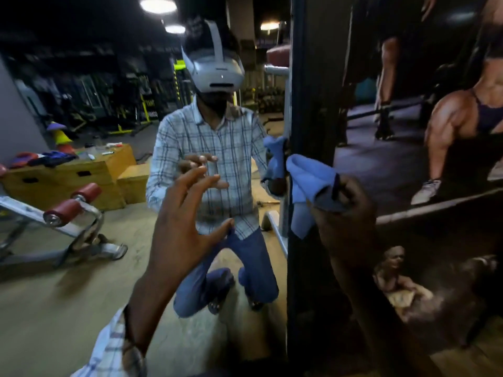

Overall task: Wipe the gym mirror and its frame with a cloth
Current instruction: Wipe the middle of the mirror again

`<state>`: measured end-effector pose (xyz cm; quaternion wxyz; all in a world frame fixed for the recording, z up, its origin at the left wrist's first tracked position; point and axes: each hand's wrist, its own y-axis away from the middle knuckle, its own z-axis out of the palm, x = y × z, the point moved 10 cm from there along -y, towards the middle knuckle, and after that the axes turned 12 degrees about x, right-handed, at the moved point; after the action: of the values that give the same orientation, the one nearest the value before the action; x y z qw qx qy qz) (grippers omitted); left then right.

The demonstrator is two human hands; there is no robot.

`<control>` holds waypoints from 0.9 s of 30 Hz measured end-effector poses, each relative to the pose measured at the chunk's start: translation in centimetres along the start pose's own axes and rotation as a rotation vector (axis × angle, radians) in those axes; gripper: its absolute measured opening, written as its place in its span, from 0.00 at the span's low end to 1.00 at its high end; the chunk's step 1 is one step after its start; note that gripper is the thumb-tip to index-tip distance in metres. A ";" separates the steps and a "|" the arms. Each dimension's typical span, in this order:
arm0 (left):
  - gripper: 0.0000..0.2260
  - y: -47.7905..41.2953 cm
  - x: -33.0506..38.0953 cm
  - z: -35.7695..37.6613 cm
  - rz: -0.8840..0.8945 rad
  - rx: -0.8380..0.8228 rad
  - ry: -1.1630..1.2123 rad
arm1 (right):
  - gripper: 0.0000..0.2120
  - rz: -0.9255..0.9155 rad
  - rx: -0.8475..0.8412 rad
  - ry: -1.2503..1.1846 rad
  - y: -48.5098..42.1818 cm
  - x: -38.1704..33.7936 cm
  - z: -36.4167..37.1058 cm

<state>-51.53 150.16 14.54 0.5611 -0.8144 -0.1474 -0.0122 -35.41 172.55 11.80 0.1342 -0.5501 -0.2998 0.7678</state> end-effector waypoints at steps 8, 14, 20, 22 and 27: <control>0.33 2.4 -1.0 0.5 0.205 0.237 -0.144 | 0.13 -0.557 0.165 -0.029 1.1 -2.8 -0.2; 0.40 0.8 -0.9 -1.4 0.252 0.311 -0.286 | 0.10 -0.782 0.298 -0.007 -1.6 -6.2 1.2; 0.47 -0.2 -2.1 -2.9 0.225 0.279 -0.409 | 0.11 -0.807 0.181 0.147 -3.0 -7.0 6.1; 0.47 -0.5 -2.4 -3.3 0.218 0.271 -0.441 | 0.12 -0.768 0.162 0.163 -2.8 -6.3 7.6; 0.49 -0.8 -3.0 -4.0 0.194 0.251 -0.487 | 0.15 -0.962 -0.166 0.185 3.0 -5.5 12.9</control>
<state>-53.98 146.09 16.24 0.6040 -0.7280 -0.1997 0.2555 -44.96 163.21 16.97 0.4551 -0.4242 -0.5667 0.5402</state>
